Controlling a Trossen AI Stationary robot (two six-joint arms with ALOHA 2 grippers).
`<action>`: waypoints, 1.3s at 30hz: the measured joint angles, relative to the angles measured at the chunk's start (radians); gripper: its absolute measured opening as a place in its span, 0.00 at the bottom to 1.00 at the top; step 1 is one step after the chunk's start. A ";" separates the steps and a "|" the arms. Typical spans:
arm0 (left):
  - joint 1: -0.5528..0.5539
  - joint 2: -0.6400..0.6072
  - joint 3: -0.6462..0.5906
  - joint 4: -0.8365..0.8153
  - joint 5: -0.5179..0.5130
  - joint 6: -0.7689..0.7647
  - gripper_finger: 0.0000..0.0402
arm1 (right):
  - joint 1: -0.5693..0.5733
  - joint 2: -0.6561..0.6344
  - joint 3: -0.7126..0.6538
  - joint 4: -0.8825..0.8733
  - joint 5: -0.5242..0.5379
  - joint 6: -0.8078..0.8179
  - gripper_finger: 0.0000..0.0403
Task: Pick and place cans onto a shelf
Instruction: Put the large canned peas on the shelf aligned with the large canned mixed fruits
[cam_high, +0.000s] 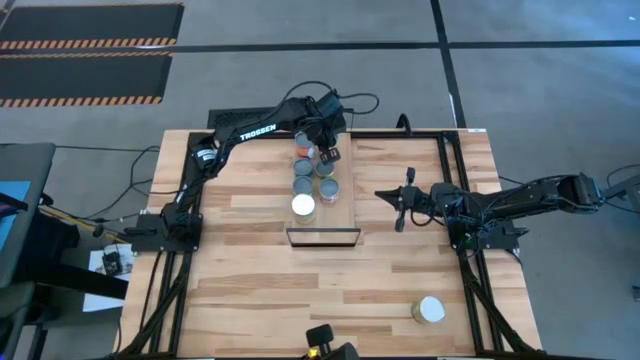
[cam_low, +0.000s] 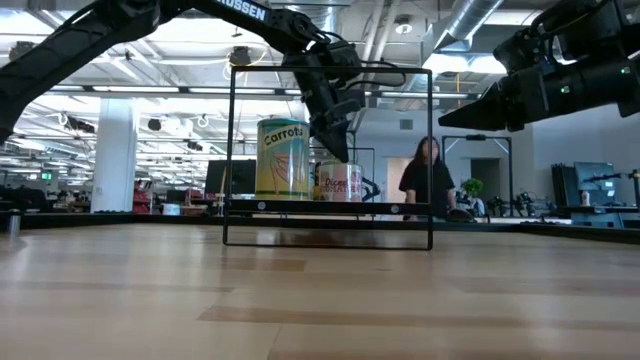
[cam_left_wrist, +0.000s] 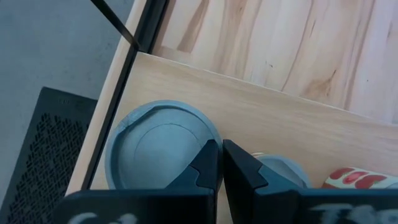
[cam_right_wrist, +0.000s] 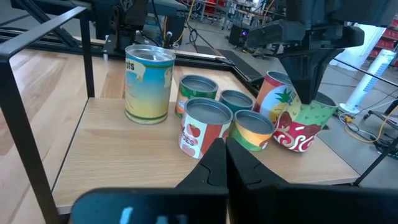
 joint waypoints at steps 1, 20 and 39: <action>0.000 0.000 0.000 0.000 0.001 0.000 0.00 | 0.000 0.000 0.000 0.000 0.000 0.000 0.01; 0.002 -0.003 -0.053 0.057 0.005 -0.003 0.00 | 0.001 0.000 0.000 0.001 0.000 0.000 0.01; 0.001 -0.005 -0.053 0.035 -0.026 -0.013 0.10 | 0.001 0.000 0.000 0.001 0.000 0.000 0.01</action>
